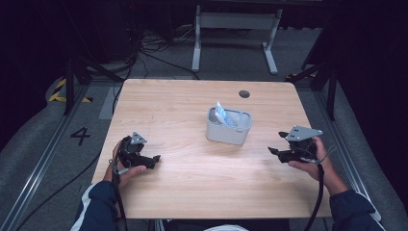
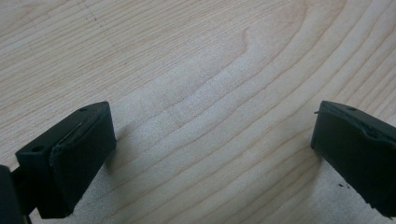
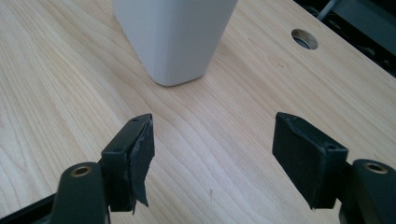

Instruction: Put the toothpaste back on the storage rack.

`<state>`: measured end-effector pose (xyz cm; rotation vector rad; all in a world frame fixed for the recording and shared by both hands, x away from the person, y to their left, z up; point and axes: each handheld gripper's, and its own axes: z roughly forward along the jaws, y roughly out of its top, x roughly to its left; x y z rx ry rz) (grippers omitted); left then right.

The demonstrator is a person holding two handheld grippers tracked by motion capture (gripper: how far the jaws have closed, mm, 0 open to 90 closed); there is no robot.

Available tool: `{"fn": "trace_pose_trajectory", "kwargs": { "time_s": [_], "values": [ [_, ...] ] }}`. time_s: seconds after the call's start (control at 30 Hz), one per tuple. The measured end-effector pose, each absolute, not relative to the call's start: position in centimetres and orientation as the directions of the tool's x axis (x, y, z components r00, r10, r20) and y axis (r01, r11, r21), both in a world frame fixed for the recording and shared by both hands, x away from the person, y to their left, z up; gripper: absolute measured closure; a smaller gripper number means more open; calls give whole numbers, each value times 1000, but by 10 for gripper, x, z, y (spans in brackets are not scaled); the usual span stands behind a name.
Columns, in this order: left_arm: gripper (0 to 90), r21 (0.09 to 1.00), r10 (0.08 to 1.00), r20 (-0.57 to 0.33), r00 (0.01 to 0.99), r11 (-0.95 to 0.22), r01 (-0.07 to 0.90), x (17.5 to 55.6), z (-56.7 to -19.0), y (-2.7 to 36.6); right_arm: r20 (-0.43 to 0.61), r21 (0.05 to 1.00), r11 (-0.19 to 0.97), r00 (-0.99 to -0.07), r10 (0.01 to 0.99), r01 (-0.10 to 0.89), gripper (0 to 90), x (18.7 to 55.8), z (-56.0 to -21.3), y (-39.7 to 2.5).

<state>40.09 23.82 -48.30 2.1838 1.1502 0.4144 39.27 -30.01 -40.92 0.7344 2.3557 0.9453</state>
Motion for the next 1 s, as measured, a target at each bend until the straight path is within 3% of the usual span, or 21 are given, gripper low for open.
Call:
{"fn": "trace_pose_trajectory", "kwargs": {
  "time_s": [1.0],
  "values": [
    [2,655,822,-12,570,-425,625,400,-483,239,-163,744,536,-668,726,400,233,369,-450,-350]
  ]
}}
